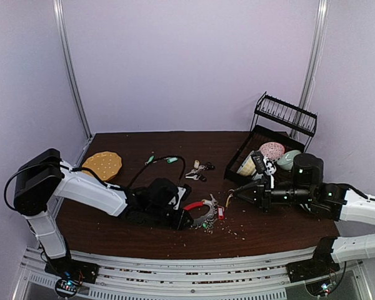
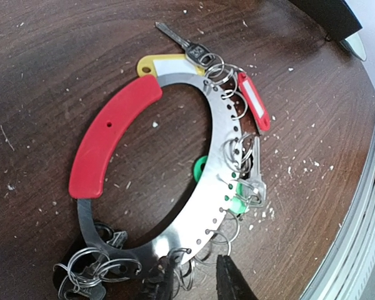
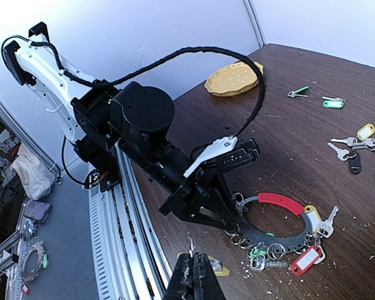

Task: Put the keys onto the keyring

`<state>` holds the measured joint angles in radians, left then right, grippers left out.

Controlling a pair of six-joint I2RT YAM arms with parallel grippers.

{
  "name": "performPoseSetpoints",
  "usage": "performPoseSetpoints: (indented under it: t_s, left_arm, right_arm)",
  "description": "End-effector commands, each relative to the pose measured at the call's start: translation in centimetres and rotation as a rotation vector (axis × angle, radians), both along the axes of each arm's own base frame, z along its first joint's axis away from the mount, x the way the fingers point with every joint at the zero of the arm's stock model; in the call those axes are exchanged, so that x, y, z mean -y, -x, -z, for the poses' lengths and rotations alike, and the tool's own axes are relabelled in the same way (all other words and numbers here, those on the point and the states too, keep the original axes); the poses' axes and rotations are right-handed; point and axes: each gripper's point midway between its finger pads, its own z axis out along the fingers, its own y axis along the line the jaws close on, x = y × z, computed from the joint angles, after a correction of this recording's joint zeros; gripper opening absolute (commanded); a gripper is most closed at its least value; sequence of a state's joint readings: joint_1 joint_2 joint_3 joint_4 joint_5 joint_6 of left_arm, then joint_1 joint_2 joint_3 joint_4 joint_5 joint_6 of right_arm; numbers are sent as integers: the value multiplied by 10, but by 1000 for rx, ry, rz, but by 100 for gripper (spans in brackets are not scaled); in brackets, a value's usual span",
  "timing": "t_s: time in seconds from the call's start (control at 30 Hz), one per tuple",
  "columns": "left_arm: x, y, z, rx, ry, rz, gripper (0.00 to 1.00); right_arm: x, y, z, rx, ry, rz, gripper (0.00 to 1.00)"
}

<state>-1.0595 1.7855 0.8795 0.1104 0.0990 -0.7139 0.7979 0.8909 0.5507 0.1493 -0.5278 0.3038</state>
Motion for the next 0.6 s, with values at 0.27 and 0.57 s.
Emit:
performPoseSetpoints:
  t_s: [0.27, 0.57]
  left_arm:
    - [3, 1, -9, 36, -21, 25, 26]
    - [8, 4, -9, 35, -14, 47, 21]
  right_arm:
    - [1, -2, -6, 11, -18, 7, 0]
    - [2, -1, -9, 17, -21, 8, 0]
